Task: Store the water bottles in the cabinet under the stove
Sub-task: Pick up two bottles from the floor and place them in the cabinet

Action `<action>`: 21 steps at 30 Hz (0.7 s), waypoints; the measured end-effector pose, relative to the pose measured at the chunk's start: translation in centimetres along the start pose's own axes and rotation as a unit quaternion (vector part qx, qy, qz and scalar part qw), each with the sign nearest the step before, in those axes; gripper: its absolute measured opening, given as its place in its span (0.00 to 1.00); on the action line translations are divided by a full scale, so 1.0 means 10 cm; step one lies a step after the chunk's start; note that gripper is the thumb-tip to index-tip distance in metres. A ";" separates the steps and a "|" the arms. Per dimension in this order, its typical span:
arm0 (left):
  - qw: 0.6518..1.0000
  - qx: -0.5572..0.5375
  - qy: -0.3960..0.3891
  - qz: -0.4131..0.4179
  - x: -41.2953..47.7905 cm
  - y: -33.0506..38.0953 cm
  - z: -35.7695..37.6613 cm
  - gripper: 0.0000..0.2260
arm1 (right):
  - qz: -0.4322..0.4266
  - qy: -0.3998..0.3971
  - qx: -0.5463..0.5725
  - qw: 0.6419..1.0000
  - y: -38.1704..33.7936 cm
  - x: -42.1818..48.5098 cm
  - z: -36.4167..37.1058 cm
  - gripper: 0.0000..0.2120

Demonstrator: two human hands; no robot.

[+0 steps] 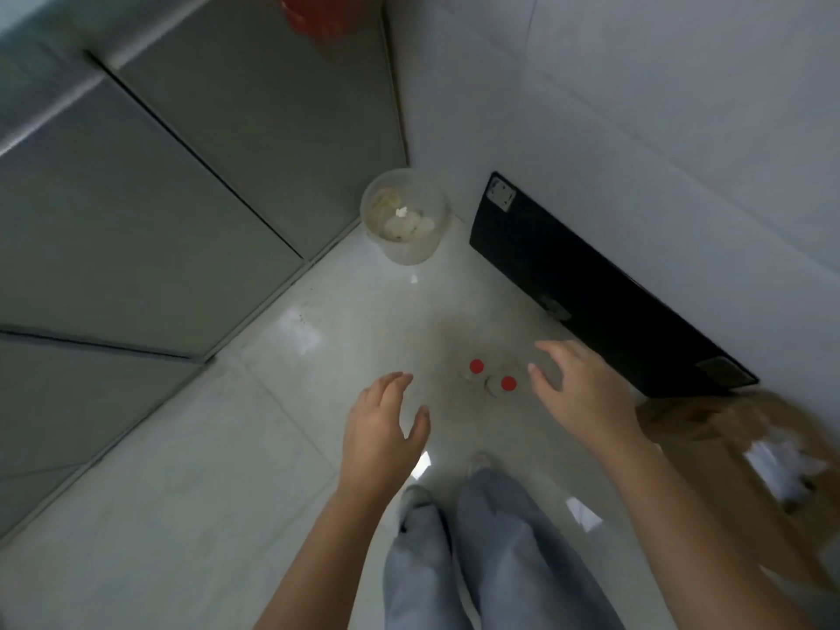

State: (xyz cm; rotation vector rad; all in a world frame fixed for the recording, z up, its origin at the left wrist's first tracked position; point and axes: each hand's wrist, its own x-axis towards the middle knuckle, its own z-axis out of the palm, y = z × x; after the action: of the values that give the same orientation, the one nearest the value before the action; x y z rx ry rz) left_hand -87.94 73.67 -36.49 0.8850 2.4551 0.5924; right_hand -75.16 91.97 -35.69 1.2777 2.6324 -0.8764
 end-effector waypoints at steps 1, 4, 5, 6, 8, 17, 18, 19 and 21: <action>1.000 -0.003 -0.015 0.004 0.14 -0.11 0.15 0.19 | 0.005 0.003 0.002 1.000 0.06 0.11 0.16 0.17; 0.999 -0.020 -0.045 0.010 0.53 -0.46 0.68 0.20 | 0.024 0.007 0.006 1.000 0.30 0.43 0.69 0.17; 0.998 -0.029 -0.054 0.012 0.64 -0.55 0.88 0.21 | 0.035 0.010 0.007 0.999 0.40 0.52 0.87 0.17; 0.997 -0.039 -0.063 0.014 0.74 -0.64 1.08 0.21 | 0.046 0.013 0.004 0.999 0.51 0.59 1.05 0.17; 0.994 -0.059 -0.086 0.018 0.92 -0.79 1.47 0.22 | 0.062 0.012 0.000 0.998 0.74 0.71 1.39 0.16; 0.988 -0.098 -0.118 0.024 1.53 -1.42 3.12 0.27 | 0.078 0.019 0.014 0.997 1.67 1.05 2.72 0.15; 0.987 -0.107 -0.116 0.012 1.58 -1.48 3.27 0.28 | 0.078 0.022 0.015 0.997 1.75 1.09 2.83 0.16; 0.987 -0.116 -0.114 0.001 1.63 -1.52 3.41 0.28 | 0.078 0.022 0.017 0.997 1.82 1.12 2.93 0.16; 0.985 -0.134 -0.109 -0.009 1.70 -1.58 3.66 0.29 | 0.080 0.019 0.026 0.996 1.93 1.18 3.11 0.16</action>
State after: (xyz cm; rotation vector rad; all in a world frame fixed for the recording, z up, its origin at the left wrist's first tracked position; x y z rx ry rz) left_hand -87.00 82.76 -78.85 0.7746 2.1239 0.7564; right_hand -73.50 93.11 -74.06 1.5077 2.5070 -0.9100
